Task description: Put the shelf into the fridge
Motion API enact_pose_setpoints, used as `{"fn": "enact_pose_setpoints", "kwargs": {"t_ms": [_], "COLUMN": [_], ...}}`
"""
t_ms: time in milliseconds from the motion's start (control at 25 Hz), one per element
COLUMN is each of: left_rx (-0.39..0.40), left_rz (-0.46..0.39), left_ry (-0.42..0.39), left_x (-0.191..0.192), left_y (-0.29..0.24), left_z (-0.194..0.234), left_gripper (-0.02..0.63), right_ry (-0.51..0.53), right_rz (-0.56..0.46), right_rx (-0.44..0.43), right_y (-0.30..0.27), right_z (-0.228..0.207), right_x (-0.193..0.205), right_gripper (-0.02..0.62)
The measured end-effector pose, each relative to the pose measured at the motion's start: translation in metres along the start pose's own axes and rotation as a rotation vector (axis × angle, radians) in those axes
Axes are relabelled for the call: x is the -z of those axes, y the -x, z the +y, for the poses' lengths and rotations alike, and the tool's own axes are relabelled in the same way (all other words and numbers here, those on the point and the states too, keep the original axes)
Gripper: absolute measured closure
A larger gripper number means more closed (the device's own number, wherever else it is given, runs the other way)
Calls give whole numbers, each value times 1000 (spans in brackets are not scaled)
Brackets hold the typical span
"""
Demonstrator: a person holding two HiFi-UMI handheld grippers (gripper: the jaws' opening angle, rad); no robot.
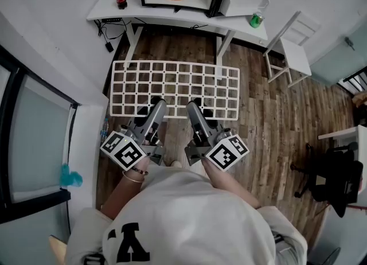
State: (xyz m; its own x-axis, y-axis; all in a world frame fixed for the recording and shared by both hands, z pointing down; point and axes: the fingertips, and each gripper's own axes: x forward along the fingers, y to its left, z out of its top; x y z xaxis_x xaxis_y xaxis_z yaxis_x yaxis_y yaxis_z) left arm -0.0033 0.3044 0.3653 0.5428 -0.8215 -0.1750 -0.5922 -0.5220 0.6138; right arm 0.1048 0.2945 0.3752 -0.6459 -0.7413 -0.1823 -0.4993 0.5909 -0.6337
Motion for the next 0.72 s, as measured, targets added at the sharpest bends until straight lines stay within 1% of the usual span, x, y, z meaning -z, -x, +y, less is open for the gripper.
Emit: {"fn": "enact_pose_setpoints", "kwargs": {"t_ms": [320, 480, 720], "left_rx": [-11, -29, -26], "left_rz": [-21, -17, -1], "left_ry": [1, 10, 27], "left_x": [2, 1, -2], "left_y": [-1, 1, -12], "left_z": [-6, 2, 19], "left_gripper": [514, 514, 514], "right_ry": [13, 5, 4], "right_rz": [-6, 0, 1], "right_rx": [-10, -4, 18], "right_y": [4, -1, -17], "right_z": [0, -2, -14], "right_x": [-5, 1, 1], "right_gripper": [463, 463, 463]}}
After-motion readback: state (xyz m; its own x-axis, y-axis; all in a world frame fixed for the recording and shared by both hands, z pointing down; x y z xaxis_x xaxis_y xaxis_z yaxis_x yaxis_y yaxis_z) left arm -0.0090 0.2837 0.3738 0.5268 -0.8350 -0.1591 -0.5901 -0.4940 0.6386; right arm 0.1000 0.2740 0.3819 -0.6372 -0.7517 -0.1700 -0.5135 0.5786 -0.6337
